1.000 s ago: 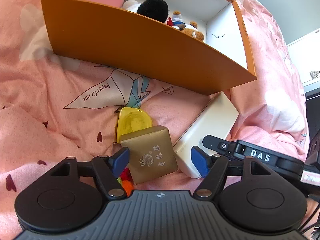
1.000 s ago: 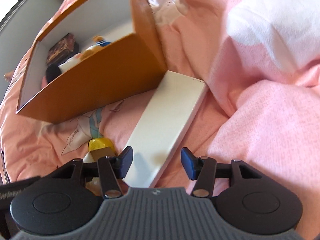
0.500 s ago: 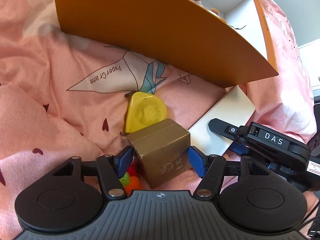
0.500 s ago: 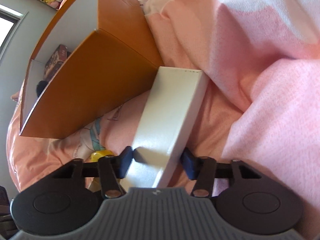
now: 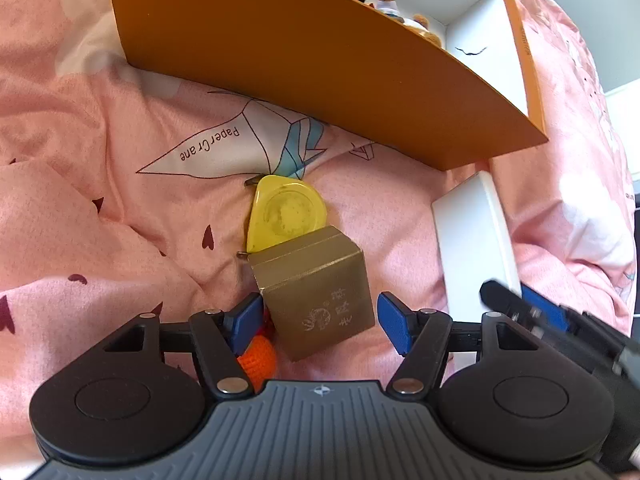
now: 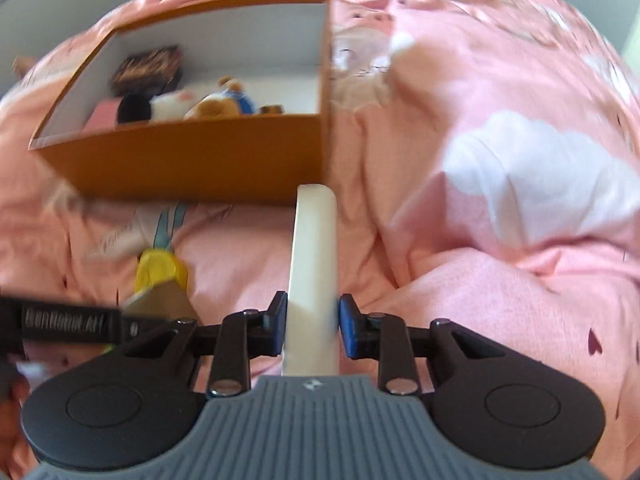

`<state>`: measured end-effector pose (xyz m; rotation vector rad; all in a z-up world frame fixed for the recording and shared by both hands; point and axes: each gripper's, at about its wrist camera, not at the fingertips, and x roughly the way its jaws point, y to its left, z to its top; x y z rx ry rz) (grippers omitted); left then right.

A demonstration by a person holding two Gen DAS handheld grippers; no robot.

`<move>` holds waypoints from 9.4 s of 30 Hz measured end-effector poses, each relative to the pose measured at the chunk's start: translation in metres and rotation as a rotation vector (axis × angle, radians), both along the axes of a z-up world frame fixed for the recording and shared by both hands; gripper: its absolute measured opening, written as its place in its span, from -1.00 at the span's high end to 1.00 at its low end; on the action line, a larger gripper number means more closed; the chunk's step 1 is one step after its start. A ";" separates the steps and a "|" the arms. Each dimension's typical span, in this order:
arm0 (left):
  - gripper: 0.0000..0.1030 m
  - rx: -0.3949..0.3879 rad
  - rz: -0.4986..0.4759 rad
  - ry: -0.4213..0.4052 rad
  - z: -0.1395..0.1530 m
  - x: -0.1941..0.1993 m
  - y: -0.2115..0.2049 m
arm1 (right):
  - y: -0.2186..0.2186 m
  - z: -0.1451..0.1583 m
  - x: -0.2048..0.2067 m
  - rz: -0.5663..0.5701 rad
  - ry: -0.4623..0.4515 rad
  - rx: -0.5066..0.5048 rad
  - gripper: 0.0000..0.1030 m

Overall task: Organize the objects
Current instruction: 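Grasp the gold cardboard box with the left gripper while the right gripper grasps the white glasses case, then lift the gold box with the left gripper while the right gripper lifts the glasses case, then carry the gold box and glasses case over the orange box with both grippers, then lower the gold box into the box and open the left gripper while the right gripper lowers the glasses case, then open the right gripper to release the glasses case inside the box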

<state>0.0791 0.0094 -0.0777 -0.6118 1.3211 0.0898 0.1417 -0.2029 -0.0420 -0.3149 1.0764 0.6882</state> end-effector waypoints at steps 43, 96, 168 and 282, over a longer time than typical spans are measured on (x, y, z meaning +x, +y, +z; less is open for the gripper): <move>-0.39 0.243 -0.120 -0.214 0.034 -0.008 0.035 | 0.068 -0.048 -0.003 0.098 0.331 0.002 -0.29; -0.30 0.034 -0.209 -0.401 0.126 0.008 0.053 | 0.027 0.092 0.019 0.078 0.054 0.210 -0.20; -0.30 0.127 -0.232 -0.365 0.065 0.207 0.045 | 0.145 0.058 0.181 0.250 0.063 -0.057 -0.08; -0.24 -0.339 -0.438 0.159 0.022 0.201 0.021 | 0.085 0.054 0.193 0.366 0.160 0.160 0.45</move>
